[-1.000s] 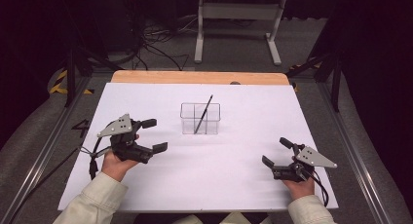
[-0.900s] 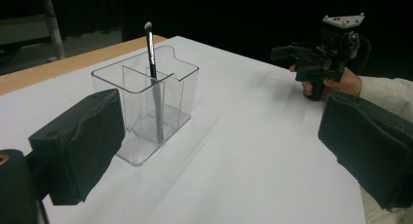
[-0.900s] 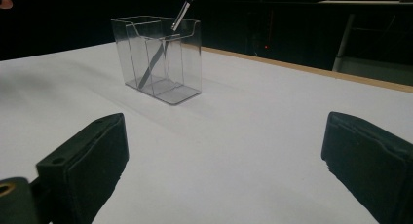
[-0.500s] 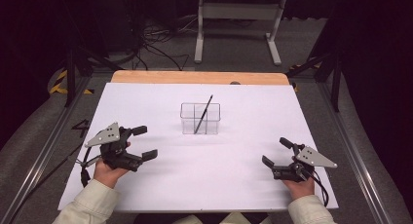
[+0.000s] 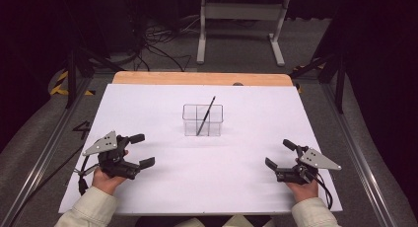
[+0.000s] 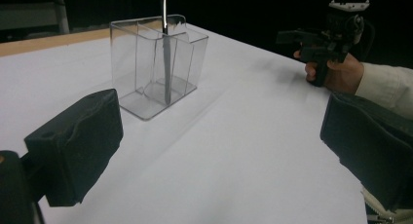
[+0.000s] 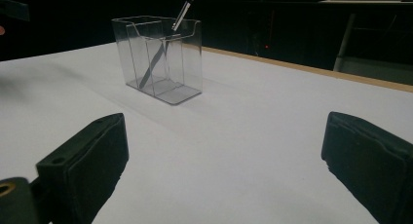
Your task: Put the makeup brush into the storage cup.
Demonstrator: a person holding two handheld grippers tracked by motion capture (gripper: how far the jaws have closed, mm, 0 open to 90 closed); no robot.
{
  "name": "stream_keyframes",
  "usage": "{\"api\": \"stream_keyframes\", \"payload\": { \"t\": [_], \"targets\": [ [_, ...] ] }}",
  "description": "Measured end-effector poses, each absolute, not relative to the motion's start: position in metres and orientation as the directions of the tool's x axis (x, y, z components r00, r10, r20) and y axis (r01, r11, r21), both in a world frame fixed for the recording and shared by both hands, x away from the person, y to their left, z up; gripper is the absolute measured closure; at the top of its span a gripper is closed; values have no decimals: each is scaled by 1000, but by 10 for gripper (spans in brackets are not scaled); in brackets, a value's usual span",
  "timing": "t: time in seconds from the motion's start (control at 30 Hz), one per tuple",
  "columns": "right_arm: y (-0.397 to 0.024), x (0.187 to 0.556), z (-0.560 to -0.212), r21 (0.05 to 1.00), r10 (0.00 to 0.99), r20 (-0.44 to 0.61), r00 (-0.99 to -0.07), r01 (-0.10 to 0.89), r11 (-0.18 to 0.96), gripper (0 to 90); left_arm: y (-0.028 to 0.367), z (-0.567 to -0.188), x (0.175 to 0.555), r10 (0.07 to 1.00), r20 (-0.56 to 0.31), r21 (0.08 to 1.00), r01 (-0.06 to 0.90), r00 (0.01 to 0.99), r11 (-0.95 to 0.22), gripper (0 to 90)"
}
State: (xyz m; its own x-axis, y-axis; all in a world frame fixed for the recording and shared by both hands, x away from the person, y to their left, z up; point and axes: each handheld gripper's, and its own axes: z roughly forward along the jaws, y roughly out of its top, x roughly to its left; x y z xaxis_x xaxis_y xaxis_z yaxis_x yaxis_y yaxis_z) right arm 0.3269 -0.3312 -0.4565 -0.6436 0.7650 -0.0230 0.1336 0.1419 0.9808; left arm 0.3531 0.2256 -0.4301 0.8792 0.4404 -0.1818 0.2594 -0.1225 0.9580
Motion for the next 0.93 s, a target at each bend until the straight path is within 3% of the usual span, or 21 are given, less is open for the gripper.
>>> {"api": "stream_keyframes", "payload": {
  "t": [0.23, 0.57, 0.93],
  "targets": [
    [-331, 327, -456, 981, 763, -22, -646, 134, 141, 36, 231, -443, 347, 468, -179, 961, 256, 865, -108, 24],
    [-332, 327, -456, 981, 761, -14, -648, 139, 136, 36, 231, -468, 350, 518, -226, 935, 334, 825, -124, 20],
    [-332, 327, -456, 981, 763, -9, -646, 142, 131, 35, 231, -467, 350, 521, -209, 940, 316, 828, -125, 21]
  ]
}}
